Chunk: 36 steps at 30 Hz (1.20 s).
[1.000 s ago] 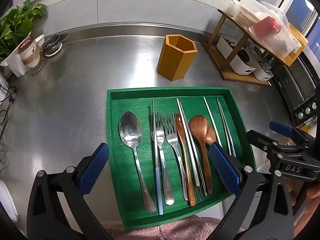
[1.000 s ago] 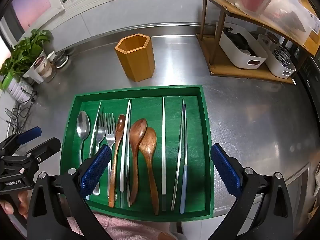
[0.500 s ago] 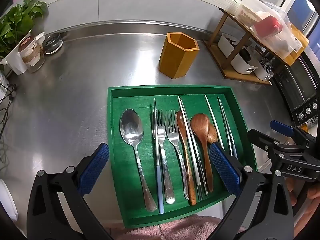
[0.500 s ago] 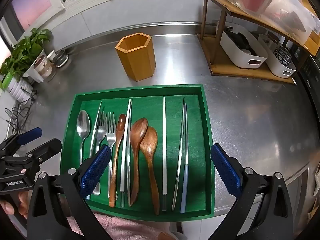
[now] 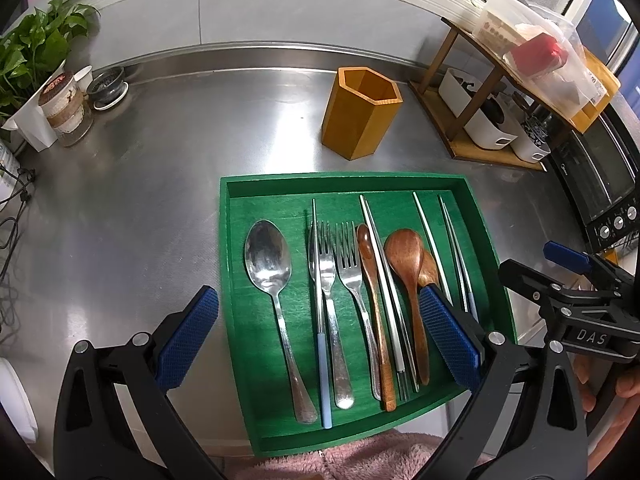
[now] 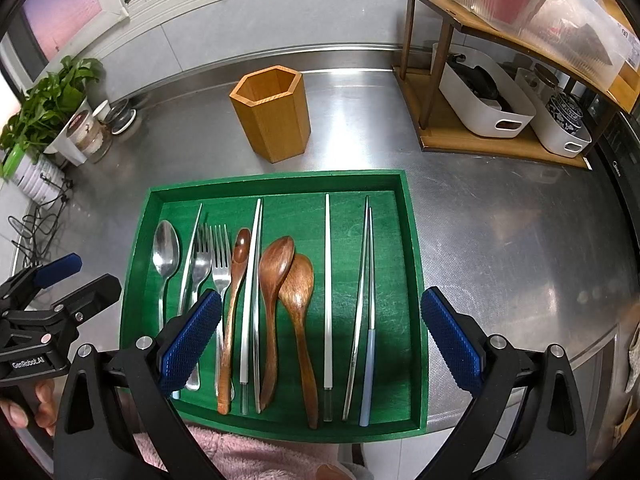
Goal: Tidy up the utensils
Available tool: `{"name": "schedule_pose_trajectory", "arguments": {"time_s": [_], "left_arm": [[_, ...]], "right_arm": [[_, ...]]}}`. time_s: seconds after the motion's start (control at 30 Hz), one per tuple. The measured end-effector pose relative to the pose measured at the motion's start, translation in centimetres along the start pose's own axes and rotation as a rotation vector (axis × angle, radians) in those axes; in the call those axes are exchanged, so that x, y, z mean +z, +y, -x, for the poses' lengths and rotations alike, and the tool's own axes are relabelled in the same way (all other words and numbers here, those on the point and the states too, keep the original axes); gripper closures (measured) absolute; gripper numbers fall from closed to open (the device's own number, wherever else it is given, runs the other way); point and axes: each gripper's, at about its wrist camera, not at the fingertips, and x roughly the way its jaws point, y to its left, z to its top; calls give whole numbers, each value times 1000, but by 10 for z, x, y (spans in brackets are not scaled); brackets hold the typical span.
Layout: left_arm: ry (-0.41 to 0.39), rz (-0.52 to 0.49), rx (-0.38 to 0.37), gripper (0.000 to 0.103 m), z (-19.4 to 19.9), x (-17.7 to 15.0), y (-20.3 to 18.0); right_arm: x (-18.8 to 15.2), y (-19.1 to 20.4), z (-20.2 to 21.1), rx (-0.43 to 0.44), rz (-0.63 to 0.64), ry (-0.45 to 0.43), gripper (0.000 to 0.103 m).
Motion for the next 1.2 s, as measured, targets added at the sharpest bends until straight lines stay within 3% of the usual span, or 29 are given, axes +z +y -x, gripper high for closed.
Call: {"name": "schedule_pose_trajectory", "arguments": {"time_s": [1.2], "left_arm": [[7,11,7,8,-2,4,6]], "right_arm": [[2,1,-4,22,-2,18,4]]}}
